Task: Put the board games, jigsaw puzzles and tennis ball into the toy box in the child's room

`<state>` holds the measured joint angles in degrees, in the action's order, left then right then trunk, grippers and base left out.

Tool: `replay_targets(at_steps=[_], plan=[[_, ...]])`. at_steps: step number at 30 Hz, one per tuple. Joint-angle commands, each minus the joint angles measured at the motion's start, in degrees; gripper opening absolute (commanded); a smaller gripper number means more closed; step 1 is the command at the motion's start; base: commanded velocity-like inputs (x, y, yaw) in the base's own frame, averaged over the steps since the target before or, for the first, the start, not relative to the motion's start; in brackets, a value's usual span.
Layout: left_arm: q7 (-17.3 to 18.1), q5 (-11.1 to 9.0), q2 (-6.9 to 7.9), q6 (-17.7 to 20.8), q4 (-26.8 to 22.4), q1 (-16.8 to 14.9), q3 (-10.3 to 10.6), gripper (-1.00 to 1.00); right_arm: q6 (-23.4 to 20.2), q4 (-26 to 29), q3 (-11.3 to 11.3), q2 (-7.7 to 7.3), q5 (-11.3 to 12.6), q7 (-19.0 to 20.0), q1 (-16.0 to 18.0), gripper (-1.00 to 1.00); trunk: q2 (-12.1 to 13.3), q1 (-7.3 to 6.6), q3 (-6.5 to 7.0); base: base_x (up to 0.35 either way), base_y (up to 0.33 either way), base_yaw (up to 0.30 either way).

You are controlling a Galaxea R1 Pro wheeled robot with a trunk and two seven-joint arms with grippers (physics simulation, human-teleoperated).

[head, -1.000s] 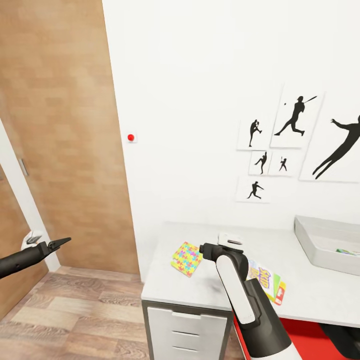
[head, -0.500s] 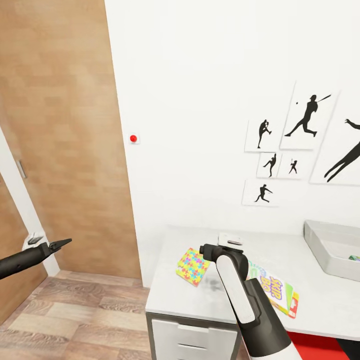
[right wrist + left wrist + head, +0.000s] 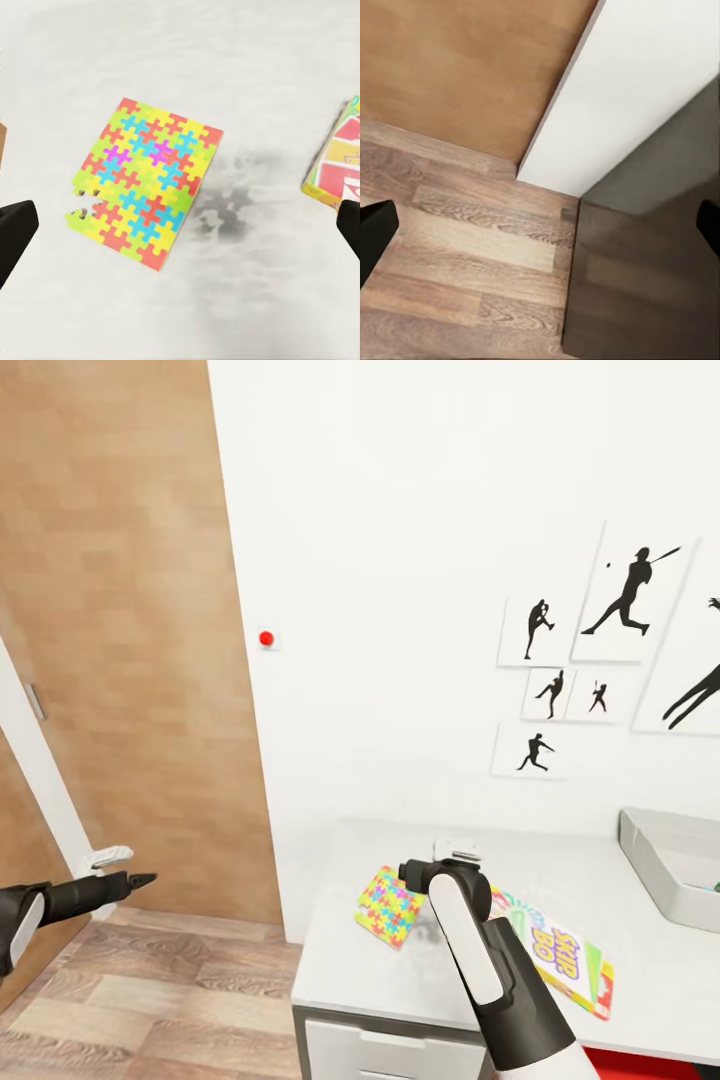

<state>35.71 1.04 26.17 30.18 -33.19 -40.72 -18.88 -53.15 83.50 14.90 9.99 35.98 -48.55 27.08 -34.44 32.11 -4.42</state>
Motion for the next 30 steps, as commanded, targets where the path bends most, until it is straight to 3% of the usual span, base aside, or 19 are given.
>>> replay_targets(at_steps=[1,6,8,11,17,25,30], plan=[[-0.9,0.2,-0.11,0.2,0.0,-0.1,0.4,1.00,-0.4,0.0,0.0,0.00,0.9,-0.6,0.1,1.00,-0.1,0.03,-0.11,0.090,0.152,0.000],[-2.8,0.4,-0.39,-0.3,0.0,-0.1,5.0,1.00,-1.0,-1.3,-1.8,0.00,6.1,-0.7,0.4,1.00,-0.1,0.03,-0.11,0.064,0.066,0.000],[-3.1,0.4,-0.53,-0.5,0.0,-0.1,8.0,1.00,-1.0,-2.4,-2.3,0.00,7.6,-0.7,0.5,1.00,-0.1,0.03,-0.11,0.018,0.017,0.000],[-3.3,0.4,-0.63,-1.4,0.0,-0.1,10.8,1.00,-1.0,-4.0,-2.7,0.00,8.6,-1.0,0.8,1.00,-0.1,0.03,-0.11,0.007,0.071,0.000],[-3.4,0.4,-0.68,-2.3,0.2,-0.1,12.2,1.00,-0.7,-4.7,-2.9,0.00,9.1,-0.7,0.8,1.00,-0.1,0.03,-0.11,0.002,0.234,0.000],[-3.4,0.4,-0.68,-3.4,0.5,-0.1,12.5,1.00,-0.7,-4.3,-2.9,0.00,9.1,-0.8,0.8,1.00,-0.1,0.03,-0.46,0.000,0.271,0.000],[-3.4,0.4,-0.76,-4.1,0.5,-0.1,12.5,1.00,-0.3,-4.3,-2.4,-0.01,8.9,-1.2,0.8,1.00,-0.1,0.03,-0.90,0.000,0.060,-0.075]])
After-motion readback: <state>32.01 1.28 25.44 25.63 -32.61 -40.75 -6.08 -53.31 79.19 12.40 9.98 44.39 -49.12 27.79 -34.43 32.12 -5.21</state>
